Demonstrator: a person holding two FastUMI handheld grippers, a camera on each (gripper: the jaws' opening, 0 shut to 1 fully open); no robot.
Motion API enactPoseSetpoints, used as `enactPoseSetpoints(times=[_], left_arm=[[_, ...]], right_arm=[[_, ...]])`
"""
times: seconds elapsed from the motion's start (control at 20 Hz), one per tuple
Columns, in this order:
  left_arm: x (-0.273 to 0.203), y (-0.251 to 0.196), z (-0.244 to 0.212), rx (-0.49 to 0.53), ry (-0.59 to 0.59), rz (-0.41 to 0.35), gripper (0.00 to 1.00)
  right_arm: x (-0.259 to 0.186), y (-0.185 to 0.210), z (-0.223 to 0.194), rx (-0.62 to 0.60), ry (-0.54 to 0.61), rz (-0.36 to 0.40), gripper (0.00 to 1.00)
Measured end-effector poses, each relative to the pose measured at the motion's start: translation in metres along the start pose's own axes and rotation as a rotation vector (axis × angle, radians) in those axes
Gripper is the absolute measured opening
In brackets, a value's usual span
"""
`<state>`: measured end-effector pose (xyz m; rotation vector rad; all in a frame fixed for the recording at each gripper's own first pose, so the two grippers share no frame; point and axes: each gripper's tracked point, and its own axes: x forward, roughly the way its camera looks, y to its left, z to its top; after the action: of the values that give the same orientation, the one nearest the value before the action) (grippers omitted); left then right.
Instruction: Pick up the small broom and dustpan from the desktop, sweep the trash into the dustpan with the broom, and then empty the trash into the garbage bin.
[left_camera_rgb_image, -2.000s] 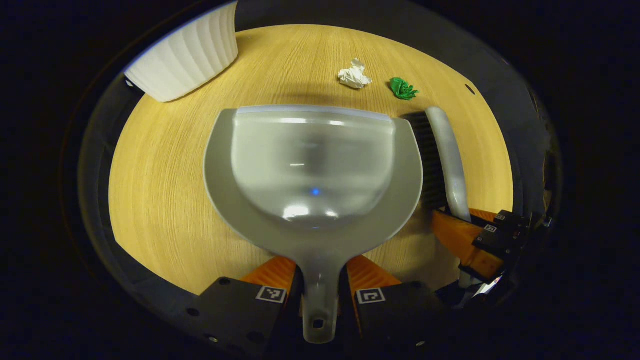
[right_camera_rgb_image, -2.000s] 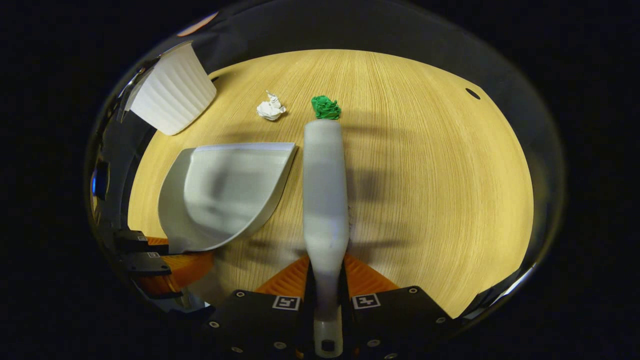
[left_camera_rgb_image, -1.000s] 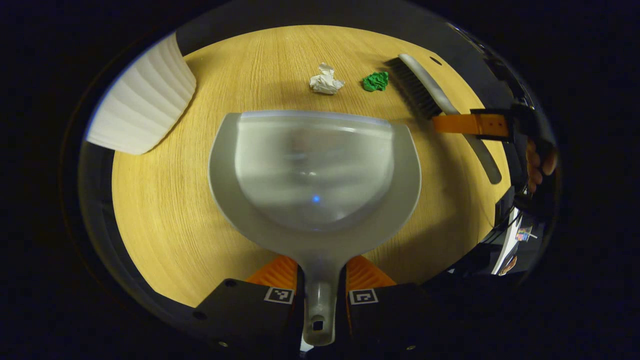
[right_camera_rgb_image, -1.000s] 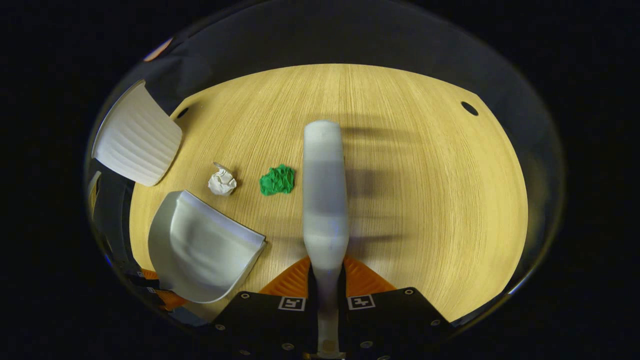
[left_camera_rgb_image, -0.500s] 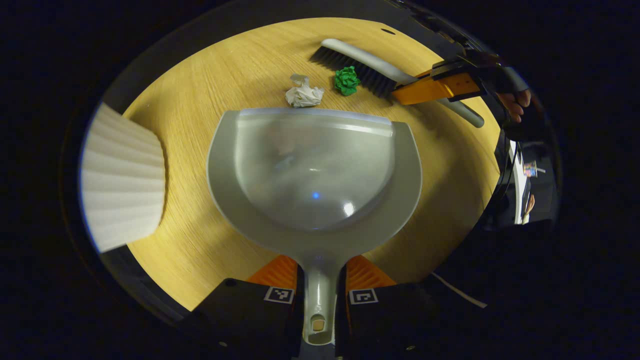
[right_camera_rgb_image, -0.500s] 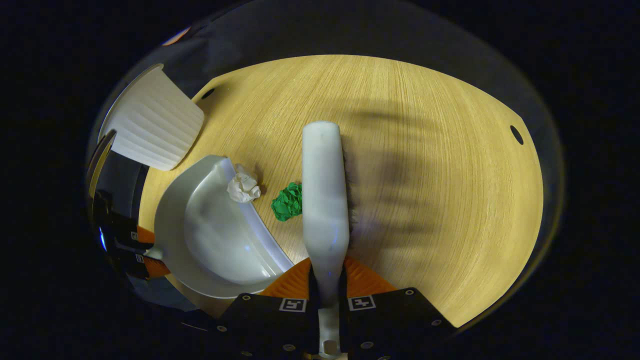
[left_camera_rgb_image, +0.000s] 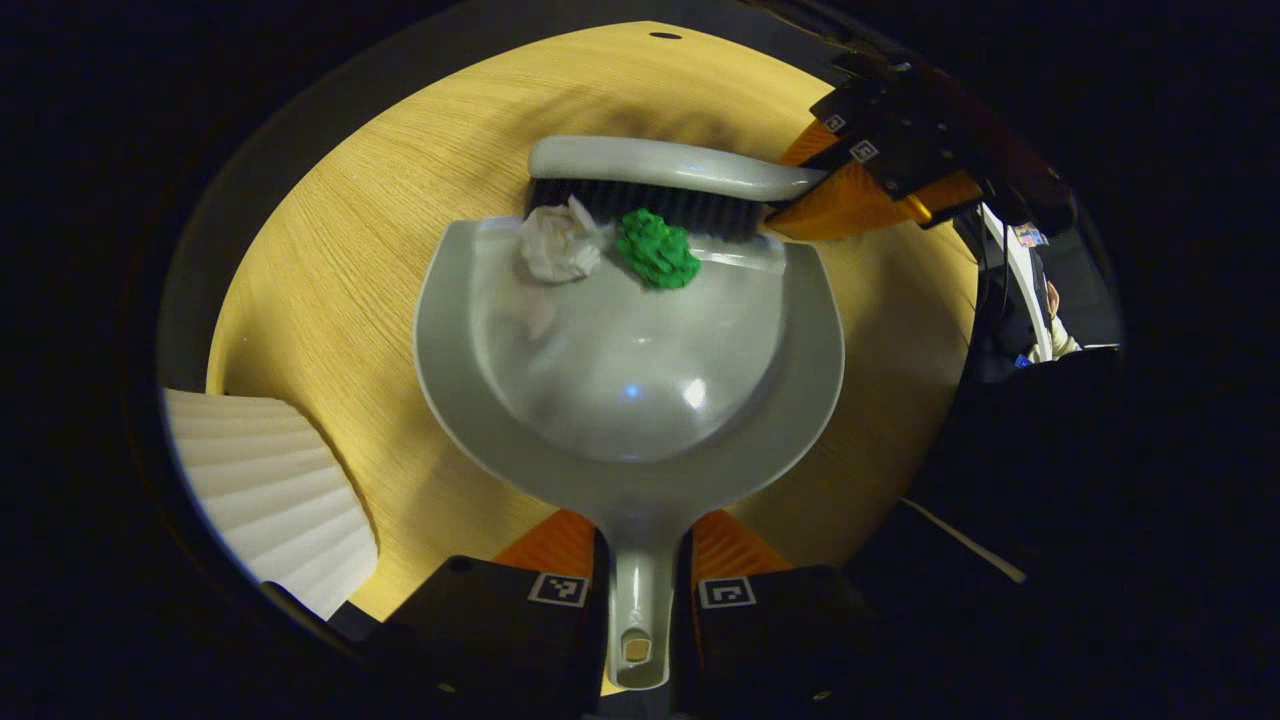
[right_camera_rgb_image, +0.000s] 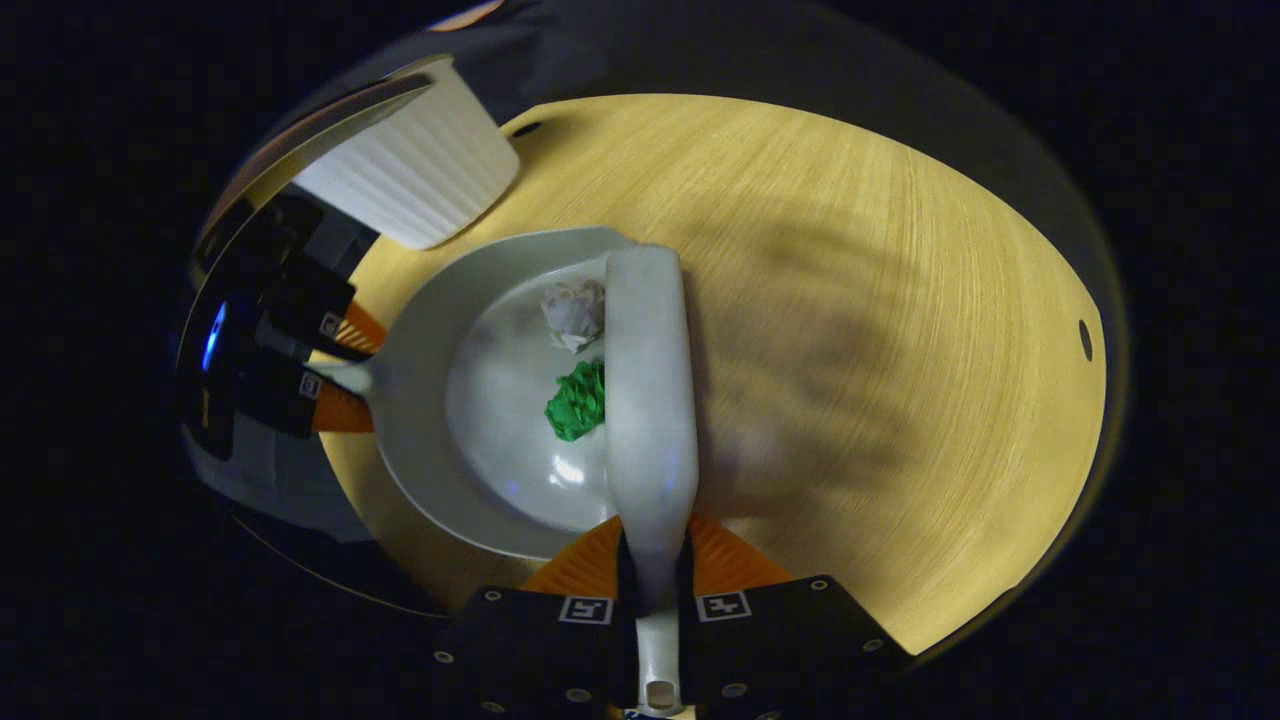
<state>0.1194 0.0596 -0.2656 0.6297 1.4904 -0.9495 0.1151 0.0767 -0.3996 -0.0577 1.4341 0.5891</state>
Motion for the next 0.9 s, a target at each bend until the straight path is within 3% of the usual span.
enactPoseSetpoints(times=[0.3, 0.45, 0.65, 0.9], left_arm=[[0.0, -0.019, 0.008, -0.142, -0.091, -0.056, 0.25], [0.011, -0.027, 0.01, -0.198, -0.116, -0.078, 0.26], [0.012, -0.031, 0.013, -0.278, -0.155, -0.048, 0.26], [0.013, -0.05, 0.015, -0.397, -0.203, 0.0, 0.25]], right_arm=[[-0.004, 0.003, -0.004, -0.016, -0.034, 0.031, 0.16], [-0.004, -0.004, -0.002, 0.027, -0.07, -0.009, 0.15], [-0.005, -0.03, 0.001, 0.139, -0.11, -0.085, 0.15], [-0.002, -0.045, -0.031, 0.27, -0.098, -0.159, 0.16]])
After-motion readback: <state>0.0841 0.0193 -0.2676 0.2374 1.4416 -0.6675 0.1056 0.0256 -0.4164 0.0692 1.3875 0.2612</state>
